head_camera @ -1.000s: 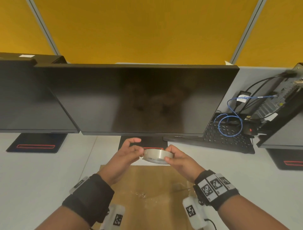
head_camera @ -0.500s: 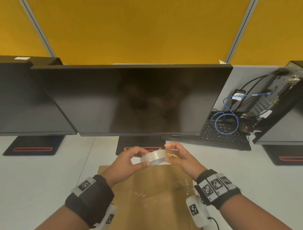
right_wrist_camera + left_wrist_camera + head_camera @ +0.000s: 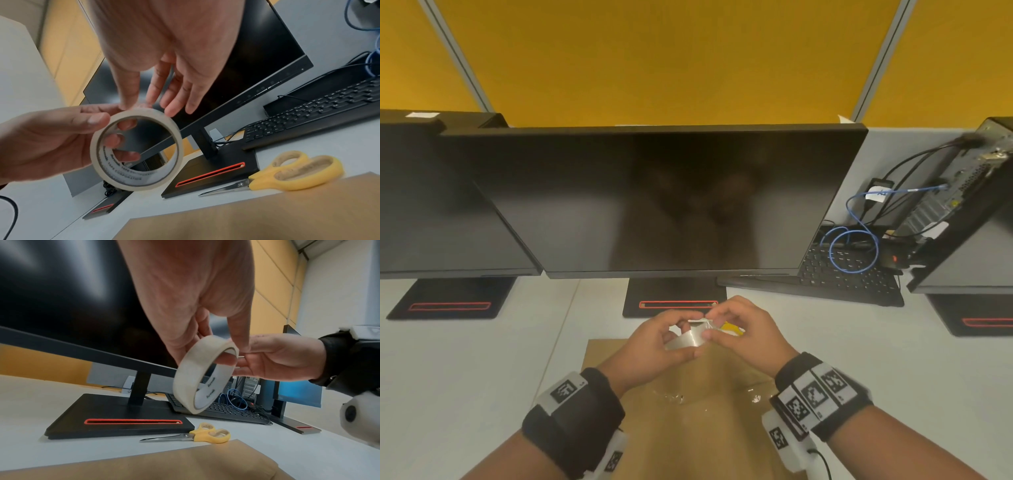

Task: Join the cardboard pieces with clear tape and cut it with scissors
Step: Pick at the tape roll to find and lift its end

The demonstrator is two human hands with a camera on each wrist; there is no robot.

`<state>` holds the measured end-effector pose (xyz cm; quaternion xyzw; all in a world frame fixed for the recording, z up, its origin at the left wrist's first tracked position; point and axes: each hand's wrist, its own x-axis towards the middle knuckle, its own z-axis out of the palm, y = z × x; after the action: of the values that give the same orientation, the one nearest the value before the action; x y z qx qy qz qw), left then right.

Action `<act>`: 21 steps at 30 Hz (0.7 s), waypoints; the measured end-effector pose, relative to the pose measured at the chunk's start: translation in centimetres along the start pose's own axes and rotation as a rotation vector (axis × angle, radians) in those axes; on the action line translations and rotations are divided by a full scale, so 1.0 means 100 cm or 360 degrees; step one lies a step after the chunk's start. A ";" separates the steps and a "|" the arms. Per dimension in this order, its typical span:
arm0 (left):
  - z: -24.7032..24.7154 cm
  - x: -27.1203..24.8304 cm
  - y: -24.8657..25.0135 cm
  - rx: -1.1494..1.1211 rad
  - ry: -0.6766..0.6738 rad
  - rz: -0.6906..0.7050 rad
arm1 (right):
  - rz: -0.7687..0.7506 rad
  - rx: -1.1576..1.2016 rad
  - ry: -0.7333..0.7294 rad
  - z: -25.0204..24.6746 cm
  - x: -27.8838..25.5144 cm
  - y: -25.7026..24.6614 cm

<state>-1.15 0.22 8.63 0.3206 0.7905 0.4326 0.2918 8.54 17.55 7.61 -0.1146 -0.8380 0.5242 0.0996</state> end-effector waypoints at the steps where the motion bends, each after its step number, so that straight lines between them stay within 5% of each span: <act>1: 0.001 -0.001 0.001 -0.0002 0.0013 0.0018 | -0.0019 -0.0018 0.0033 0.000 0.000 0.001; 21: 0.016 0.011 0.005 0.0238 0.0292 -0.0116 | 0.0264 0.0361 0.0144 -0.002 0.002 0.006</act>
<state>-0.51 2.08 8.17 0.2717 0.8551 0.3890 0.2091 8.41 18.00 7.18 -0.1948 -0.7557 0.6163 0.1059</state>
